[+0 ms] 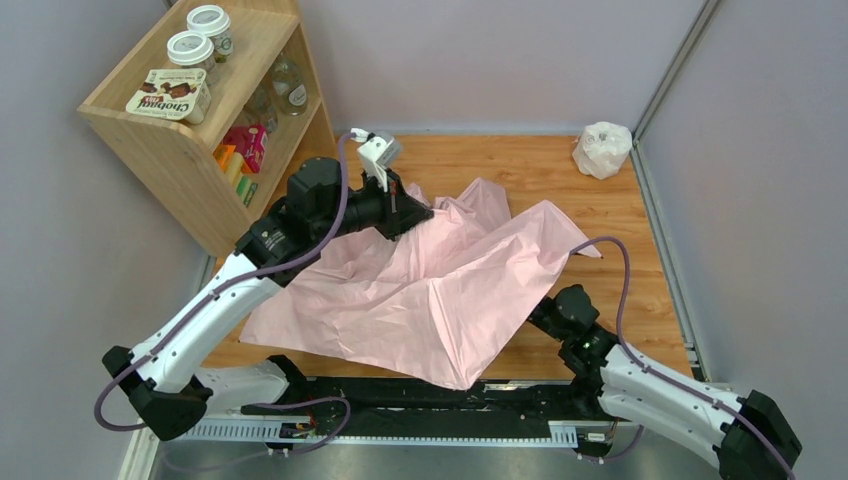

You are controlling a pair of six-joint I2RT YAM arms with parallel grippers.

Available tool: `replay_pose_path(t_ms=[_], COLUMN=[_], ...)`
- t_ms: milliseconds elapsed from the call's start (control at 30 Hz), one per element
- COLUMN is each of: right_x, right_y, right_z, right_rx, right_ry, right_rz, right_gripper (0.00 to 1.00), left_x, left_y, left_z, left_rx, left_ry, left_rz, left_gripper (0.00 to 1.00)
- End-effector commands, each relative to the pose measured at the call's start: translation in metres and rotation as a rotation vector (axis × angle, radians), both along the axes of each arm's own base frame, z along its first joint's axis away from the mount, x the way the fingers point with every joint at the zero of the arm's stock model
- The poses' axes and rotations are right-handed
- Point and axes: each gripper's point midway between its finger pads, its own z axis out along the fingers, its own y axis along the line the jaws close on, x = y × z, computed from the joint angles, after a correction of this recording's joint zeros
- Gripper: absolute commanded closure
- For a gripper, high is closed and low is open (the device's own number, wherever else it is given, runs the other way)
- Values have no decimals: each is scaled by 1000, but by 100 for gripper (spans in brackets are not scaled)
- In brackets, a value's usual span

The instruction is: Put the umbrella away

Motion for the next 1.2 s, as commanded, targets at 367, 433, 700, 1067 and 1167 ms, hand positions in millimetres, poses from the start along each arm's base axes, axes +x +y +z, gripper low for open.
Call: replay_pose_path(t_ms=[367,433,700,1067,1167], right_x=[-28,-25,-30,-14,-9], right_y=[62,57,34,59,66], right_z=[41,41,51,14,14], right_rx=[269,280,233,179,199], right_ry=[-3,1,26,87,76], right_rz=[274,227,159,46,37], right_gripper=[19,20,19,18,27], left_x=[-9,-8,-6,-7,-9], left_y=[-10,-10,-10,-21,-20], left_z=[37,38,34,42,44], left_rx=[-155,-157,-142,-190,-198], left_ry=[-47,-50,-50,-21,-23], left_rz=[-57,-56,-48,-86,-89], left_gripper=[100,100,100,100,100])
